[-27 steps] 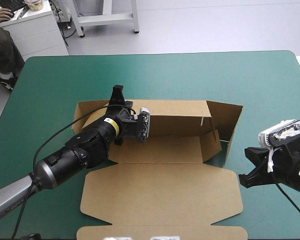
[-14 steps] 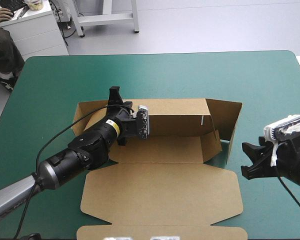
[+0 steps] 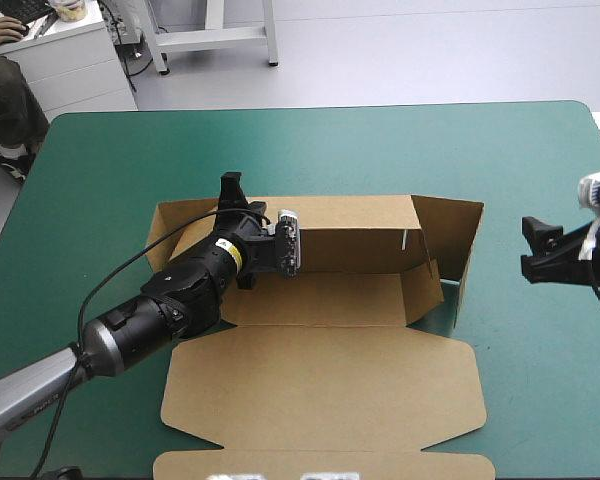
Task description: Fold the box
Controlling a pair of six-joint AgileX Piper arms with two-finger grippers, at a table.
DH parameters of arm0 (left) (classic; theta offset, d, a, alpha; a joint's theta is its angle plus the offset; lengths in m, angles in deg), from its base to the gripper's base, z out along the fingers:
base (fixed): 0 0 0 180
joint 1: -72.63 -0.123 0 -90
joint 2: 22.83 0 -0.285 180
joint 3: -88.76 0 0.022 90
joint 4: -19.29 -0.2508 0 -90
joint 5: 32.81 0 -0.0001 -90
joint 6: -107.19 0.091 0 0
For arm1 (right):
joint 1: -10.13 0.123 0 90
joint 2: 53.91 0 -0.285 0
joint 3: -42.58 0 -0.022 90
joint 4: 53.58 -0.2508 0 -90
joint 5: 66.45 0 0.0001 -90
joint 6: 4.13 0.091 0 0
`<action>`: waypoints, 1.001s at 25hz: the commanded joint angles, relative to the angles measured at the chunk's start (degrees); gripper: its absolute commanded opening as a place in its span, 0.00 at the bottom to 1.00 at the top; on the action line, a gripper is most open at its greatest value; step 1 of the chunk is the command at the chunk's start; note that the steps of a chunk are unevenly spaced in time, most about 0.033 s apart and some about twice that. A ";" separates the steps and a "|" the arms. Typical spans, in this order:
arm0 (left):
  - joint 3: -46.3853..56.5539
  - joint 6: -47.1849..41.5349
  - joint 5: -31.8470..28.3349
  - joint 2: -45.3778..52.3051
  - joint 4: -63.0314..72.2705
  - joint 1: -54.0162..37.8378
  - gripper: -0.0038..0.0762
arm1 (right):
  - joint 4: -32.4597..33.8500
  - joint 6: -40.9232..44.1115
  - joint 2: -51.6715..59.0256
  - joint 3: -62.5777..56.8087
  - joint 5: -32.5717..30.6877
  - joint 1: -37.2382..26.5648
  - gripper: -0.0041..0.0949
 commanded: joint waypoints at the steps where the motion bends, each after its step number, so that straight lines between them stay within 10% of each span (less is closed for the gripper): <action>1: -1.07 -1.56 0.03 0.89 0.80 0.28 0.04 | 0.91 0.06 -5.34 5.48 4.32 0.26 0.83; 25: -1.07 -5.00 1.24 0.79 0.57 0.28 0.04 | -8.34 2.83 -50.08 28.76 -7.23 0.26 0.83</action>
